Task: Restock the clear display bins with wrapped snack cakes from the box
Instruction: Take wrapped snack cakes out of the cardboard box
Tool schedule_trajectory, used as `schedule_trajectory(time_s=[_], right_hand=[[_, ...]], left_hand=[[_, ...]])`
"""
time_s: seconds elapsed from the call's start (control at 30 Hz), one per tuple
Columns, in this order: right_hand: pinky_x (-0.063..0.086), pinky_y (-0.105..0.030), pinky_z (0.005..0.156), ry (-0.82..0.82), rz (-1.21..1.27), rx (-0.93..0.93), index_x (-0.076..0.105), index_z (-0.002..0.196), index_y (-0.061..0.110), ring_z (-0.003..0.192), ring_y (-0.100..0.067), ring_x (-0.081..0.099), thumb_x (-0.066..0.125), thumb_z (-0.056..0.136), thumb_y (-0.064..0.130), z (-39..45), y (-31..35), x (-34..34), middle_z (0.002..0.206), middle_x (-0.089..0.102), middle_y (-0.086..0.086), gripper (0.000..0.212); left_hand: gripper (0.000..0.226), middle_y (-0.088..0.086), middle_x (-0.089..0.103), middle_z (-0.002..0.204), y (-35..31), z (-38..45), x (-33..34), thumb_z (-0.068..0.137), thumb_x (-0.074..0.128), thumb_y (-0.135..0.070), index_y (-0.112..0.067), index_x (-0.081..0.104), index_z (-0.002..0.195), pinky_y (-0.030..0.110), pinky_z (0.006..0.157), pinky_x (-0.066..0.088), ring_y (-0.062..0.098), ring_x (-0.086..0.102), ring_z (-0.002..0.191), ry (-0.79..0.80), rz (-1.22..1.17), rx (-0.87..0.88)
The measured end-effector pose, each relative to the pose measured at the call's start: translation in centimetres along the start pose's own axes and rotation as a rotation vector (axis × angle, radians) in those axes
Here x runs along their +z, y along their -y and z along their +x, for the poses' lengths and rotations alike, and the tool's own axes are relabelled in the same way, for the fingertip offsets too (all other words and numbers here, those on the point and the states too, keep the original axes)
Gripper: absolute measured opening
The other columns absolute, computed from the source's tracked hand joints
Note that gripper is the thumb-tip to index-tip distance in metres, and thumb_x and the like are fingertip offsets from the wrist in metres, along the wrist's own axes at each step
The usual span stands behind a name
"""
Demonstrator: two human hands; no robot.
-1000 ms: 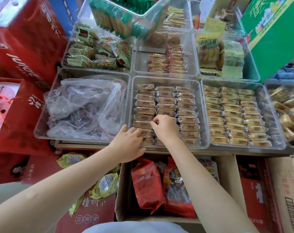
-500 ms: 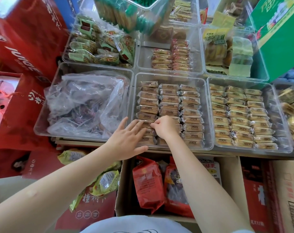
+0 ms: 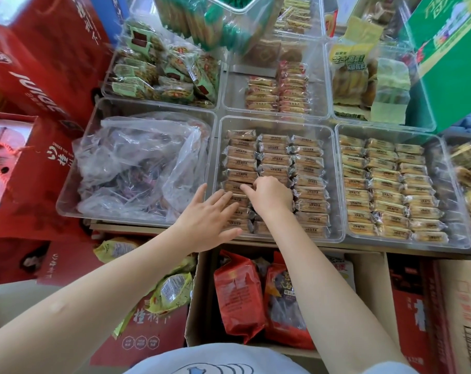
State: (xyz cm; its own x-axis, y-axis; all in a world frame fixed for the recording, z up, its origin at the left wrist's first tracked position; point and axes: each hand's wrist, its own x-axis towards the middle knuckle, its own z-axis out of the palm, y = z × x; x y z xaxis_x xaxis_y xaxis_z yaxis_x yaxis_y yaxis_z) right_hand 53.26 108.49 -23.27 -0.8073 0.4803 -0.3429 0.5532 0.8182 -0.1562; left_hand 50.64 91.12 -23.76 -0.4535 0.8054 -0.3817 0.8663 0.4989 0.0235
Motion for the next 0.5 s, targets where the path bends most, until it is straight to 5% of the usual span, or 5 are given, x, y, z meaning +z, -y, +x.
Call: schedule_trajectory(time_s=[0.13, 0.3, 0.5], right_hand=[[0.036, -0.029, 0.057, 0.129, -0.064, 0.076, 0.064, 0.097, 0.013, 0.075, -0.025, 0.059, 0.047, 0.099, 0.058, 0.3, 1.2, 0.3, 0.092, 0.064, -0.004, 0.047], [0.056, -0.037, 0.076, 0.185, 0.355, 0.208, 0.077, 0.093, 0.017, 0.084, -0.026, 0.067, 0.070, 0.089, 0.048, 2.0, -0.2, 0.2, 0.089, 0.073, -0.003, 0.032], [0.051, -0.032, 0.089, 0.146, 0.595, 0.101, 0.080, 0.091, 0.013, 0.095, -0.017, 0.064, 0.072, 0.091, 0.028, 1.6, -1.7, -0.4, 0.098, 0.074, -0.001, 0.017]], left_hand=[[0.098, 0.005, 0.017, 0.168, 0.1, -0.3, 0.0, 0.084, -0.011, -0.073, -0.022, 0.023, 0.160, 0.055, 0.123, -0.007, 0.021, 0.006, 0.156, -0.012, -0.022, 0.009], [0.097, 0.005, 0.013, 0.169, 0.0, -0.5, 0.4, 0.085, -0.011, -0.074, -0.023, 0.021, 0.160, 0.052, 0.123, -0.010, 0.020, 0.000, 0.156, -0.024, -0.053, 0.005], [0.094, 0.004, 0.003, 0.169, 0.3, -0.9, 0.2, 0.088, -0.007, -0.072, -0.018, 0.017, 0.161, 0.046, 0.123, -0.012, 0.018, -0.008, 0.156, -0.103, -0.100, -0.014]])
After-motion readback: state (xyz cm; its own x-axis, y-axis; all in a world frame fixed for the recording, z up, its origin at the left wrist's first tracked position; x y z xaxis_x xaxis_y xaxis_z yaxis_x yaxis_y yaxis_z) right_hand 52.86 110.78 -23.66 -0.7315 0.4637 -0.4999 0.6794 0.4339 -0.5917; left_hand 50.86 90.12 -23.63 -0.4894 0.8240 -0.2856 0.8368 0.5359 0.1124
